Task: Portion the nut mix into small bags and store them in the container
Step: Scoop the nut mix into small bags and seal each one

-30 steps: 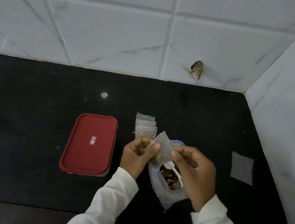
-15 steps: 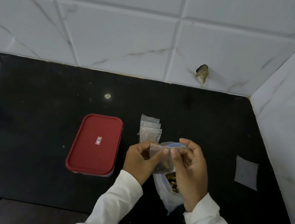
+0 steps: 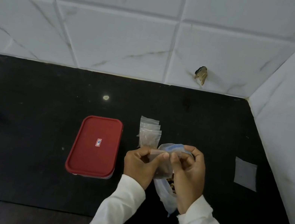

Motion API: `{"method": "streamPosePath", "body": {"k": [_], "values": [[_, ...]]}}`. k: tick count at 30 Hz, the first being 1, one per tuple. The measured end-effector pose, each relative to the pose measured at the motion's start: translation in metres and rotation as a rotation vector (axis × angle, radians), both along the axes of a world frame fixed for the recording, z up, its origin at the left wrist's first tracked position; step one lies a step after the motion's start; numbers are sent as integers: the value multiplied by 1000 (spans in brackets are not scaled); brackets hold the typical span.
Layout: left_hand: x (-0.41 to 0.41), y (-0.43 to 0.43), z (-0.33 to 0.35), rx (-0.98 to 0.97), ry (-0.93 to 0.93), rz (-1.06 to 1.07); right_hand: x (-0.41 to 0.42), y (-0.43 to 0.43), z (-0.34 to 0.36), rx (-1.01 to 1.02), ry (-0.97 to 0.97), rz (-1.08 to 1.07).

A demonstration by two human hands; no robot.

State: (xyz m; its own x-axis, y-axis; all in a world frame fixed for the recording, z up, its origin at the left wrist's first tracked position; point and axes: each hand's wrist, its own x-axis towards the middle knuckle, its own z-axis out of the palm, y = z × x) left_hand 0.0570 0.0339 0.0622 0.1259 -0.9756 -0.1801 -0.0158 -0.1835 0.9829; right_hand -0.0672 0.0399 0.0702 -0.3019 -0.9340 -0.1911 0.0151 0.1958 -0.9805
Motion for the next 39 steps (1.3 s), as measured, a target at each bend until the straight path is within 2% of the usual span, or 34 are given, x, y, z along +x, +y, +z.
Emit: {"method": "streamPosePath", "body": {"k": [2,4,10,12,16,20,24,29,36,39], "values": [[3,-1,2,55,86,12,0,-3,0,23,-81,-29],[5,-3,3,58,87,5,0,-6,-1,59,-137,-47],[11,-5,-3,114,114,60,-1,-13,-6,156,-165,67],[9,-4,-5,126,111,69,0,-16,-7,189,-208,38],[14,-7,-5,204,216,74,0,-19,-8,206,-181,47],[22,-12,-10,164,181,107,3,-20,-14,201,-191,92],[21,-10,-19,106,53,118,12,-24,-21,171,-105,19],[21,-11,-19,82,-12,7,16,-31,-30,169,12,12],[27,-19,-32,32,-135,75,18,-25,-49,185,107,222],[28,-21,-38,101,-151,49,13,-24,-57,182,212,278]]}}
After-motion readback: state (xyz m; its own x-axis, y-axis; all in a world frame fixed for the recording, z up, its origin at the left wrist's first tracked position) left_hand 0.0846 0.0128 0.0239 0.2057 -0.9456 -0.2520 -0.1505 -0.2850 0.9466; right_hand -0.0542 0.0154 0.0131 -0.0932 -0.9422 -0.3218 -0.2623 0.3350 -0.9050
